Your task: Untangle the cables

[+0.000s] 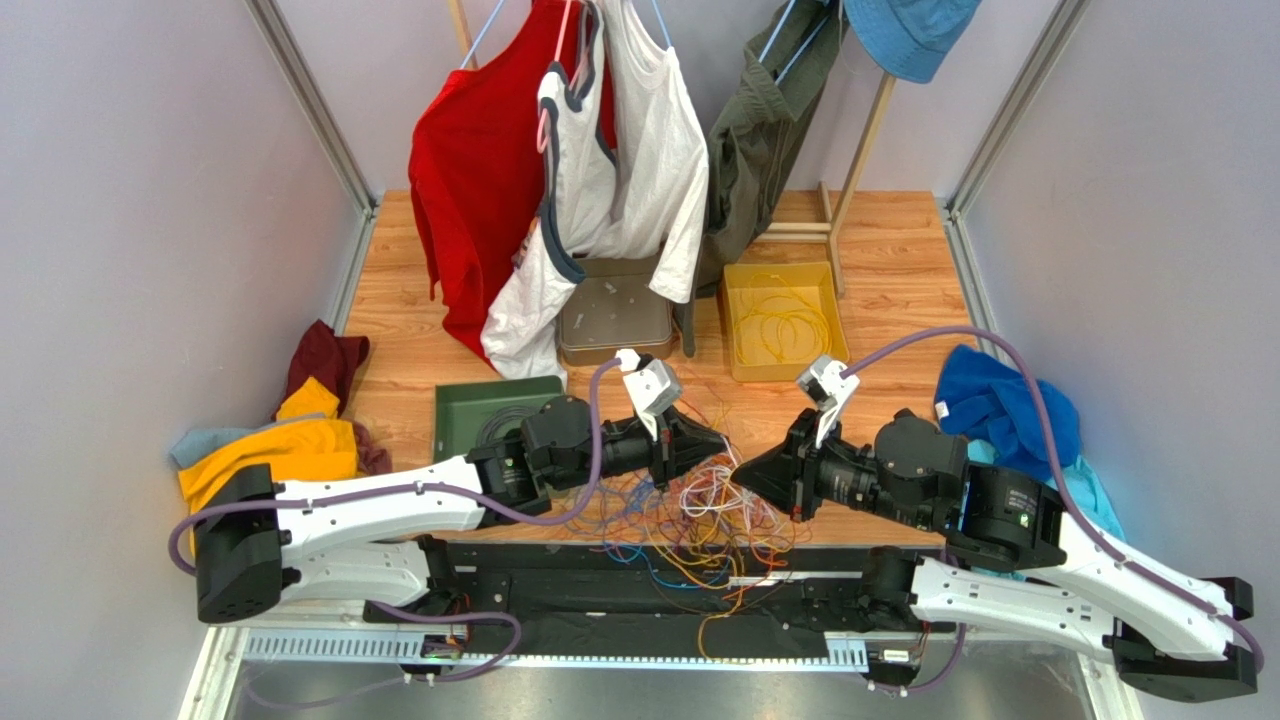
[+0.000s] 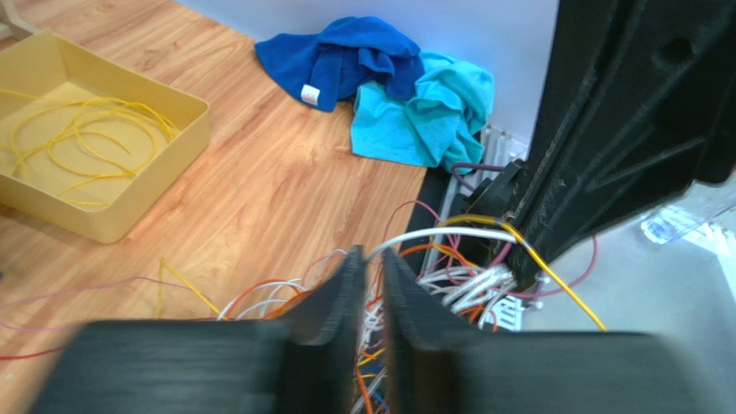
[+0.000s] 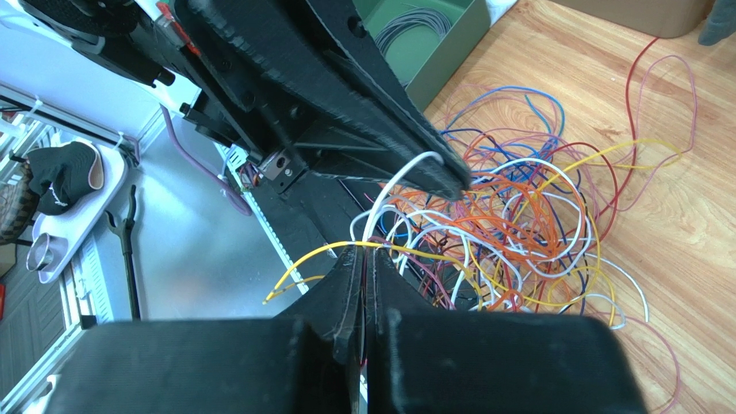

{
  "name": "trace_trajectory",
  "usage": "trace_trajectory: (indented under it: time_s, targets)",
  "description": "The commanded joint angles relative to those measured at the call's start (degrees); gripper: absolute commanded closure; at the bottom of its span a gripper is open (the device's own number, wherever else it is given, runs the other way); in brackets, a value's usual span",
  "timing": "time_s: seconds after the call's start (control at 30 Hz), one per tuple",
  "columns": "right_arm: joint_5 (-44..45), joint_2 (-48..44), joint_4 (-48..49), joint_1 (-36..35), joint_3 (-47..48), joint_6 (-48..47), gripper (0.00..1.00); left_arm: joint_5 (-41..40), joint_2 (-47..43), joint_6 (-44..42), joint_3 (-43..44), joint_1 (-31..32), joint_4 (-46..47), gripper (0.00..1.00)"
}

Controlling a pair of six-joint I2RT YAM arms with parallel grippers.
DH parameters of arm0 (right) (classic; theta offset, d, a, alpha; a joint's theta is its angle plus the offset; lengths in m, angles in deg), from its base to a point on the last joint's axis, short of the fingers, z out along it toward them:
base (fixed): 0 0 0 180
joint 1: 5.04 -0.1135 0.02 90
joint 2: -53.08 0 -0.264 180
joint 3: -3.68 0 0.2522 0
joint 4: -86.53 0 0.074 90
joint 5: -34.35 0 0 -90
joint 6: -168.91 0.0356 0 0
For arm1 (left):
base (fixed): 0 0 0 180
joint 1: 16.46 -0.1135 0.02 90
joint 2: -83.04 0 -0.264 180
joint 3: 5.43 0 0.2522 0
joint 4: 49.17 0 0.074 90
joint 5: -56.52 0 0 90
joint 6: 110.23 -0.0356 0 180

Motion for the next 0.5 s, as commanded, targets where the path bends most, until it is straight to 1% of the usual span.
trace_trajectory:
  time_s: [0.0,0.07,0.13,0.17,0.2,0.23,0.27,0.3,0.4,0.43,0.47]
  targets:
    - [-0.6,-0.2,3.1,0.0,0.0,0.7,1.00,-4.4,0.6,-0.5,4.2,-0.3,-3.3,1.00]
    - [0.2,-1.2,2.2,-0.1,-0.4,0.8,1.00,-7.9,-2.2,-0.8,4.2,-1.3,-6.3,1.00]
    - [1.0,-2.6,2.0,-0.1,-1.0,1.4,1.00,-9.4,-5.8,-1.2,4.6,-2.0,-9.5,1.00]
    - [1.2,-3.0,1.9,-0.1,-1.9,1.5,0.97,-10.9,-7.0,-1.9,5.9,-2.9,-11.0,1.00]
    - [1.6,-3.4,1.7,-0.1,-2.3,1.6,0.84,-11.5,-8.2,-2.5,7.0,-3.2,-12.8,1.00]
    - [2.4,-4.1,1.1,-0.1,-2.7,2.1,0.72,-12.1,-10.0,-3.0,8.1,-3.7,-16.7,1.00]
    - [3.1,-4.4,0.8,-0.1,-3.4,2.4,0.62,-13.7,-10.8,-4.1,11.1,-4.5,-18.8,1.00]
    - [3.7,-4.6,0.5,-0.1,-3.8,2.7,0.50,-14.4,-11.6,-4.8,12.6,-4.7,-20.6,1.00]
    - [6.1,-5.9,-0.2,-0.1,-5.2,3.2,0.39,-16.1,-13.6,-7.0,19.3,-5.6,-28.3,1.00]
    - [6.7,-6.4,-0.6,-0.1,-5.4,3.4,0.39,-17.1,-13.7,-8.2,23.1,-5.7,-29.7,1.00]
    - [7.1,-6.6,-0.7,-0.1,-5.6,3.3,0.37,-17.6,-13.6,-8.8,25.2,-5.7,-31.0,1.00]
